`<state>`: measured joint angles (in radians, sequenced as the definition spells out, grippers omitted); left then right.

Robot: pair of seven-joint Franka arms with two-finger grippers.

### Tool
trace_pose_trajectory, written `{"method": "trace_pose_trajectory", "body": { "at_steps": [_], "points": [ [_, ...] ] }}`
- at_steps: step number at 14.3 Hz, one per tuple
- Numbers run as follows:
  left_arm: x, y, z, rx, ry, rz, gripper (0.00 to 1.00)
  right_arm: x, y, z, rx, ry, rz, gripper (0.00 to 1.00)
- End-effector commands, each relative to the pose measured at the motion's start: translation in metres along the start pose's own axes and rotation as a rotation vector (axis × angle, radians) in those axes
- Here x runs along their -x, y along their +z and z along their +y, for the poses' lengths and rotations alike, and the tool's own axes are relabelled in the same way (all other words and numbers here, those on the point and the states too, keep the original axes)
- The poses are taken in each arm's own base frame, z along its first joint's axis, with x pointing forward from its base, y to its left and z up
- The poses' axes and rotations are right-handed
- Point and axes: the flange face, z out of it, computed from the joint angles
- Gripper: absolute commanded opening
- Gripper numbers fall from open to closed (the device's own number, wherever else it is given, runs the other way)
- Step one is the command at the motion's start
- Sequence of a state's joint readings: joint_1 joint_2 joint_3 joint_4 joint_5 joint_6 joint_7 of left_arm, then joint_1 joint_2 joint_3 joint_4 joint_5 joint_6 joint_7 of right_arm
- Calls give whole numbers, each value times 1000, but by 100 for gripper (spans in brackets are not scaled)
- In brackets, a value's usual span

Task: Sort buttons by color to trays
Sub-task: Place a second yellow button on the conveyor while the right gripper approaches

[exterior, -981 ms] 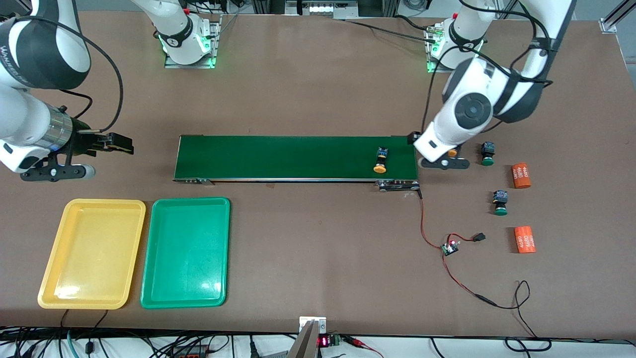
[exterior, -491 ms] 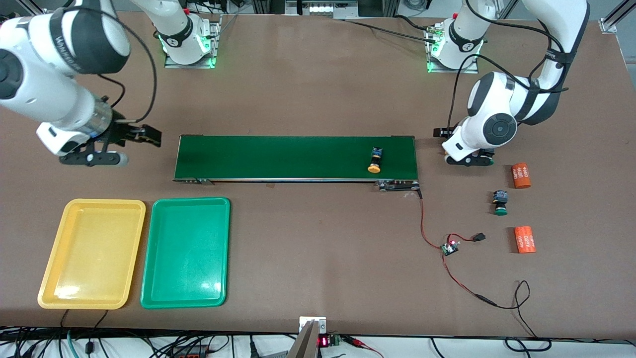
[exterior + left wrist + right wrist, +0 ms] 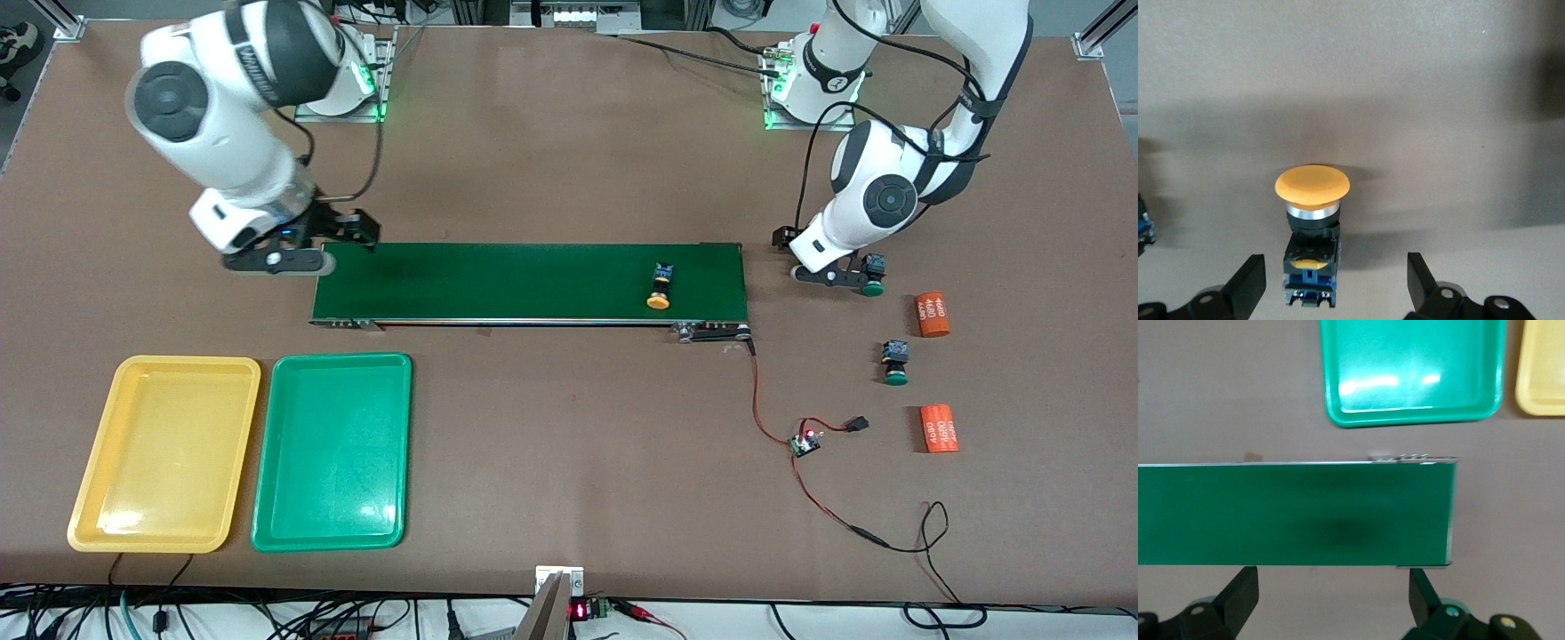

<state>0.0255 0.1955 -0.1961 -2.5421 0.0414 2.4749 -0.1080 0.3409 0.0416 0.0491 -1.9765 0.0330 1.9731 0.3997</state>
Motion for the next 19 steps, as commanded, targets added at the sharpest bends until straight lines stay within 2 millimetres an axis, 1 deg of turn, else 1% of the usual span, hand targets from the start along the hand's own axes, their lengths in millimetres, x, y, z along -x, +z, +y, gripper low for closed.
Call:
{"method": "trace_pose_trajectory", "body": {
  "at_steps": [1, 2, 3, 4, 6, 7, 8, 9, 10, 11, 13, 14, 15, 16, 17, 19],
  "points": [
    [5, 1, -2, -4, 27, 11, 38, 14, 11, -38, -10, 51, 10, 100],
    [4, 1, -2, -4, 27, 13, 26, 20, 19, -58, -10, 73, 10, 100],
    [3, -3, -2, -5, 22, 20, 13, 24, 24, -73, -16, 88, 19, 100],
    [2, -6, -3, -5, 20, 25, 8, 29, 34, -91, -16, 101, 20, 100],
    [-2, -24, -3, -11, 15, 42, 3, 40, 45, -117, -14, 105, 22, 100],
    [-7, -38, -2, -16, 13, 36, 3, 39, 43, -120, -17, 106, 28, 100],
    [-13, -55, -2, -22, 12, 27, 3, 38, 47, -121, -14, 106, 24, 100],
    [-22, -76, 4, -28, 14, 8, 3, 38, 47, -121, -13, 104, 26, 100],
    [-30, -91, 8, -29, 17, 3, 4, 37, 47, -119, -11, 104, 25, 100],
    [-36, -101, 17, -26, 35, 21, 4, 36, 47, -118, -11, 102, 25, 100],
    [-46, -122, 60, -22, 107, 66, 4, 34, 47, -114, -9, 103, 27, 100],
    [-53, -135, 75, -18, 125, 94, 4, 33, 46, -112, -8, 104, 26, 100],
    [-58, -140, 91, -8, 125, 107, 4, 33, 45, -111, -6, 104, 27, 100],
    [-62, -146, 113, 0, 115, 123, 4, 33, 45, -111, -3, 102, 30, 100],
    [-63, -145, 135, 9, 79, 128, 4, 32, 44, -109, -1, 94, 33, 100],
    [-66, -129, 173, 35, 38, 157, 4, 25, 40, -99, -1, 87, 35, 100]
  ]
}}
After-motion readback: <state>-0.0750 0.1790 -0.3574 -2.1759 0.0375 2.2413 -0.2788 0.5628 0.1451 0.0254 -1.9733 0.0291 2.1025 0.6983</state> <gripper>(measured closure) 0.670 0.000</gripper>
